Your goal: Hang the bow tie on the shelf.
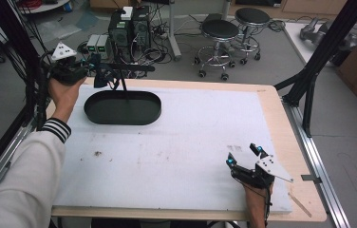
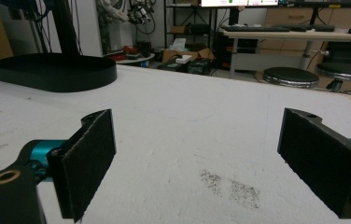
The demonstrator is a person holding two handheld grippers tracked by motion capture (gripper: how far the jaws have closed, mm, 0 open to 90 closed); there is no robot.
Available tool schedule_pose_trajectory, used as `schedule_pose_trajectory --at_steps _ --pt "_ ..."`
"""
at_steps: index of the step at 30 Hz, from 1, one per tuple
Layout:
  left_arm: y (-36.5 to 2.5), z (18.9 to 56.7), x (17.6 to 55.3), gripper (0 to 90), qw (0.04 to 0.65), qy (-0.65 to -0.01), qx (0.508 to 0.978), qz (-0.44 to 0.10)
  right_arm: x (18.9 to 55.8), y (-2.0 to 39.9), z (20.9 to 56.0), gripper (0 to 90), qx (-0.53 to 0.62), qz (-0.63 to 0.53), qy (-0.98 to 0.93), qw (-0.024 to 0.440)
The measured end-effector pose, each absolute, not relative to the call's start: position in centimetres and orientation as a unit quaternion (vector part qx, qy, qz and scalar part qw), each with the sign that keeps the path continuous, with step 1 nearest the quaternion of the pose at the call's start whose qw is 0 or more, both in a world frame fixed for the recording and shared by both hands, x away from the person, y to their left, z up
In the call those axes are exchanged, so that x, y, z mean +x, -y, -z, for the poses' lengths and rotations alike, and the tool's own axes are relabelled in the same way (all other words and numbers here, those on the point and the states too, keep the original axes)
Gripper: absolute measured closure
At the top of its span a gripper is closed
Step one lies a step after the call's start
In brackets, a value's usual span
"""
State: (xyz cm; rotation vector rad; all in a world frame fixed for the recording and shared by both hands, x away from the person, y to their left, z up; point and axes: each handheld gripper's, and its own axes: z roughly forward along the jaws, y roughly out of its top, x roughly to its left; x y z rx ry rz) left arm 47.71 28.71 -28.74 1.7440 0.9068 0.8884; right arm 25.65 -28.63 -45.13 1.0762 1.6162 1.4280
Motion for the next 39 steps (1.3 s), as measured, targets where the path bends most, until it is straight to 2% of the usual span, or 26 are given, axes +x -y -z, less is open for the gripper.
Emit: schedule_pose_trajectory --at_steps 25,31,32,35,36,37,39 --pt "-29.3 31.4 47.9 81.5 0.477 -0.379 0.715 -0.341 25.6 28.6 45.1 10.4 0.418 -0.552 -0.624 0.362" --pt "-29.0 31.5 47.5 63.5 0.474 -0.375 0.721 -0.339 25.6 28.7 45.1 10.5 0.421 -0.554 -0.621 0.361" --pt "-28.6 31.6 47.4 58.9 0.47 -0.372 0.725 -0.34 25.6 28.7 45.1 10.5 0.422 -0.554 -0.621 0.361" --pt "-27.3 31.6 47.2 31.8 0.452 -0.351 0.746 -0.342 25.6 28.7 45.1 10.4 0.421 -0.554 -0.621 0.361" --pt "-26.8 31.5 47.0 25.3 0.448 -0.345 0.749 -0.346 25.6 28.7 45.1 10.4 0.421 -0.554 -0.621 0.36" --pt "-26.6 31.4 46.7 20.8 0.448 -0.341 0.748 -0.351 25.6 28.7 45.1 10.5 0.421 -0.555 -0.621 0.359" --pt "-26.5 31.1 46.1 19.9 0.471 -0.331 0.736 -0.356 25.6 28.7 45.1 10.5 0.42 -0.555 -0.622 0.358"
